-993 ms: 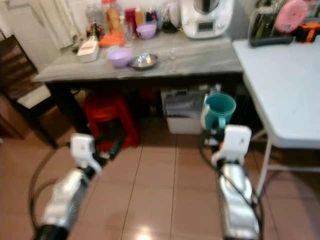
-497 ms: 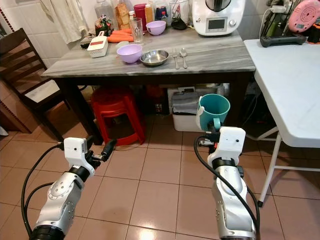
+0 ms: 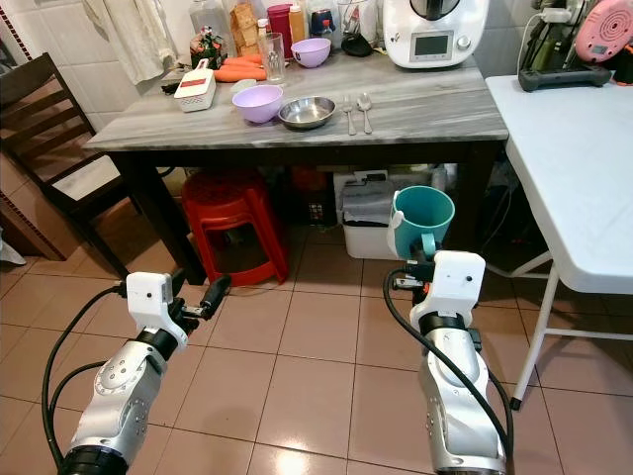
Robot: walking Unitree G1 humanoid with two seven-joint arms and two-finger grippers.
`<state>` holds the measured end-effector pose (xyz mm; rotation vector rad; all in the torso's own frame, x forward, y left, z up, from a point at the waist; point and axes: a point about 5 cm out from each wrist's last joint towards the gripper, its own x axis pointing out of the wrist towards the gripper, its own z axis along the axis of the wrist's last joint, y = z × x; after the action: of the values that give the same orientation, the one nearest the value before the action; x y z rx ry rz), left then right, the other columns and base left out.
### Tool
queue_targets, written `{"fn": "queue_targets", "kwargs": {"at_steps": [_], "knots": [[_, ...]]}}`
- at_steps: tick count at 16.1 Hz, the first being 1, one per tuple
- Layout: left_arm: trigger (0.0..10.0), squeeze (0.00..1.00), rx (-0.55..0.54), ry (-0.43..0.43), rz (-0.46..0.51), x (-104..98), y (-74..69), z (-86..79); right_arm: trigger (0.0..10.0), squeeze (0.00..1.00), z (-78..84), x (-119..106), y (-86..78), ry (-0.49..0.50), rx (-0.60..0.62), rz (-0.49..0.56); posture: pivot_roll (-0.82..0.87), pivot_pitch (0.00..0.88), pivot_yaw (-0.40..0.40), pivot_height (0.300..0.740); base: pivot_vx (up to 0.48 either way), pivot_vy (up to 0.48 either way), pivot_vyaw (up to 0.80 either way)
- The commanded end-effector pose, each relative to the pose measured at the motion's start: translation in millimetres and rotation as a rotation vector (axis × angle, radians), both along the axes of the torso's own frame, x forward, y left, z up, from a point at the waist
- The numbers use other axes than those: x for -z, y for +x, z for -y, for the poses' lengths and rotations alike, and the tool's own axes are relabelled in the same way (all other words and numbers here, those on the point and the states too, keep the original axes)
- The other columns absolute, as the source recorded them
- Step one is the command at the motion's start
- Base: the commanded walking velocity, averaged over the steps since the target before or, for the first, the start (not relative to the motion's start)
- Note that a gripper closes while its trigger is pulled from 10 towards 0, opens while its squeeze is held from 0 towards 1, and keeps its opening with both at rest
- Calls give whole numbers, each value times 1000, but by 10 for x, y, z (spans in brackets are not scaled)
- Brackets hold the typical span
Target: Setting the table
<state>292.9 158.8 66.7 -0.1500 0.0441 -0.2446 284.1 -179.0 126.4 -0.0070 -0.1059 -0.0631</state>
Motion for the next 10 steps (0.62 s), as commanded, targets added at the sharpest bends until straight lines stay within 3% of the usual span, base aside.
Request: {"fn": "queue_targets", "kwargs": {"at_steps": [1,4,10], "knots": [[10000,0,-63,43,14,38,-123,-150,10000,0,-36,-21,-80,-34,-26,28,-48,0,133,740,345,0,800],[10000,0,-69,47,17,63,-207,-144,10000,0,-33,8,-129,-38,-27,23,-47,0,132,740,435,0,800],[10000,0,-62,46,20,55,-215,-123,10000,0,-27,15,-135,-35,-25,21,-46,0,130,740,480,0,0]]}}
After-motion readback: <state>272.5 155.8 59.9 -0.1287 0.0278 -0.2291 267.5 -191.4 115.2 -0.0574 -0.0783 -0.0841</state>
